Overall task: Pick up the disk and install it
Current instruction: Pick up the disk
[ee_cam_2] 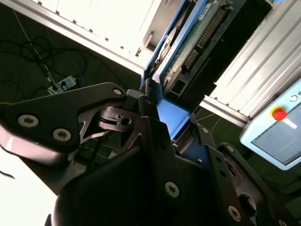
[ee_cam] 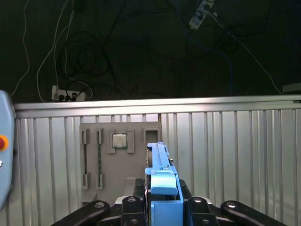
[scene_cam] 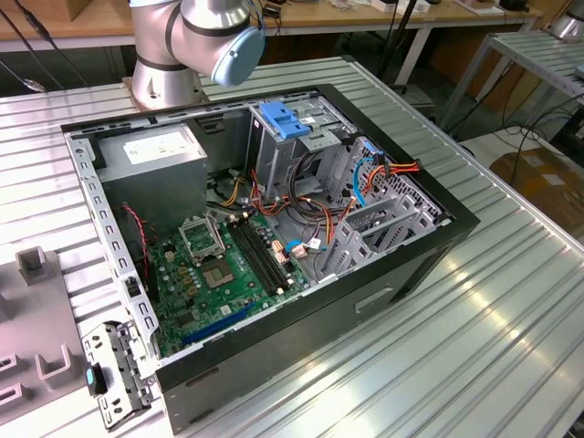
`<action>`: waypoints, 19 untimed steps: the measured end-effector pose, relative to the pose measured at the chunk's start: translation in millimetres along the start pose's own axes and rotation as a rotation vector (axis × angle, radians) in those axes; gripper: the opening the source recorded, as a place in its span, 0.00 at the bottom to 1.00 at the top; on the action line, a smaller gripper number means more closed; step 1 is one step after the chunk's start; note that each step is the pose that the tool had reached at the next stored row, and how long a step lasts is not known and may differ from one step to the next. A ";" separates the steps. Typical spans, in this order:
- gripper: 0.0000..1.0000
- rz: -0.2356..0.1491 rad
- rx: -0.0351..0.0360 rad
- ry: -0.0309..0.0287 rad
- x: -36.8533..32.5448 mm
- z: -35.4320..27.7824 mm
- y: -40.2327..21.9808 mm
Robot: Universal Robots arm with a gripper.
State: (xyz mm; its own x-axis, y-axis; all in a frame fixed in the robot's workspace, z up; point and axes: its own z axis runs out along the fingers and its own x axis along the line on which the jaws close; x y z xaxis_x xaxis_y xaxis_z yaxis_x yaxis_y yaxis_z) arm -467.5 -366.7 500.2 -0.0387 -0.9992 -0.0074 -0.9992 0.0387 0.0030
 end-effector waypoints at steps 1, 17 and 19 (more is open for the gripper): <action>0.37 0.000 0.0000 0.0001 -0.1 0.0 -1.7; 0.37 0.000 0.0001 0.0000 3.2 0.0 -18.4; 0.37 0.000 0.0000 0.0000 3.1 -0.1 -21.9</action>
State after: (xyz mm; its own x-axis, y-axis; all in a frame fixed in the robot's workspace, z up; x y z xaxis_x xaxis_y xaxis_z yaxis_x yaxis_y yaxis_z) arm -445.8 -370.7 500.2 -0.0388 -0.9992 -0.0074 -0.9992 0.0388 0.0030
